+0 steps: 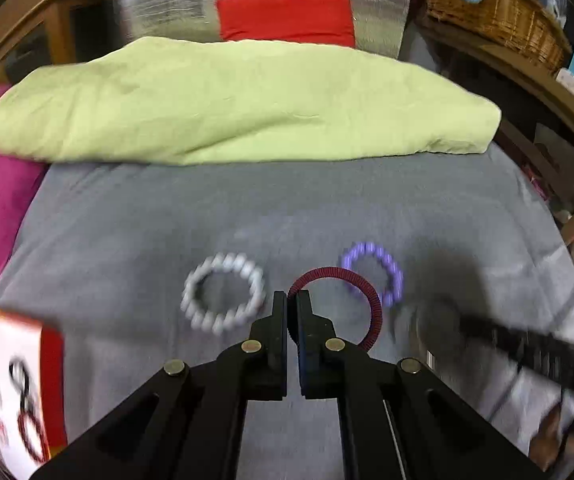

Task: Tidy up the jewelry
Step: 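Grasp the maroon bangle with the left gripper while the right holds the silver bangle, then lift both held bangles up off the bed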

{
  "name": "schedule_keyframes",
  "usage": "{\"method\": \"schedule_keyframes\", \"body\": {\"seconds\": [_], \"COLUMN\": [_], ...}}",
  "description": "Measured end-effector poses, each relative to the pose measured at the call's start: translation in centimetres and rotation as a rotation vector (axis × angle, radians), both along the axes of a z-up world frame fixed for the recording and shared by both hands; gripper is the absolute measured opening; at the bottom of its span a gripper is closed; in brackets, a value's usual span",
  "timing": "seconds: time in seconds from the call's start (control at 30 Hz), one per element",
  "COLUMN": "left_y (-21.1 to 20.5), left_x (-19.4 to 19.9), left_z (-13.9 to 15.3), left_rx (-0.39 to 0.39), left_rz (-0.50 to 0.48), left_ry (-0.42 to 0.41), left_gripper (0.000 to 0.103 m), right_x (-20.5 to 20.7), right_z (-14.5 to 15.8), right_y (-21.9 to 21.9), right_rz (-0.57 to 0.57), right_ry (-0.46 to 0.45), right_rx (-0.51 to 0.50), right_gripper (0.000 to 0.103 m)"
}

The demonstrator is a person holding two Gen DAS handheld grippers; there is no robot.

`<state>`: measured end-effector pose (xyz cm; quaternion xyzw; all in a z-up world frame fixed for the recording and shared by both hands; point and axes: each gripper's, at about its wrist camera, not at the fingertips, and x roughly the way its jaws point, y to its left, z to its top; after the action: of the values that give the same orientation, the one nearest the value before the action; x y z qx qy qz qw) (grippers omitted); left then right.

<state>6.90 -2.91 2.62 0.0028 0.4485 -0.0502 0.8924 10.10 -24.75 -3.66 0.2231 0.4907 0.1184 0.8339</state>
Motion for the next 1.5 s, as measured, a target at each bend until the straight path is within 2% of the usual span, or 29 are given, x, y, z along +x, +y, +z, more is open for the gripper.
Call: {"method": "schedule_keyframes", "body": {"seconds": [0.27, 0.43, 0.57, 0.73, 0.83, 1.07, 1.5], "left_y": [4.0, 6.6, 8.8, 9.7, 10.2, 10.2, 9.0], "left_x": [-8.4, -10.9, -12.2, -12.0, -11.7, -11.4, -11.1], "left_z": [-1.2, -1.8, -2.7, -2.6, -3.0, -3.5, -4.2], "left_rx": [-0.065, -0.116, -0.198, -0.164, -0.179, -0.145, -0.059], "left_rz": [0.084, 0.116, 0.164, 0.212, 0.230, 0.256, 0.256], "left_ry": [0.000, -0.028, -0.063, -0.092, -0.079, -0.070, -0.068], "left_gripper": [0.004, 0.004, 0.004, 0.004, 0.004, 0.004, 0.004], "right_x": [-1.6, -3.0, -4.5, -6.2, -6.9, -7.4, -7.3], "right_z": [1.8, 2.4, 3.1, 2.3, 2.1, 1.3, 1.2], "right_y": [1.1, 1.9, 2.5, 3.5, 4.5, 5.4, 5.4], "right_rz": [0.017, 0.021, 0.037, 0.055, 0.076, 0.114, 0.133], "right_ry": [-0.044, -0.058, -0.077, -0.057, -0.062, -0.082, -0.118], "right_rx": [-0.018, -0.033, -0.063, -0.068, -0.074, -0.055, -0.060], "right_gripper": [0.004, 0.004, 0.004, 0.004, 0.004, 0.004, 0.004]}}
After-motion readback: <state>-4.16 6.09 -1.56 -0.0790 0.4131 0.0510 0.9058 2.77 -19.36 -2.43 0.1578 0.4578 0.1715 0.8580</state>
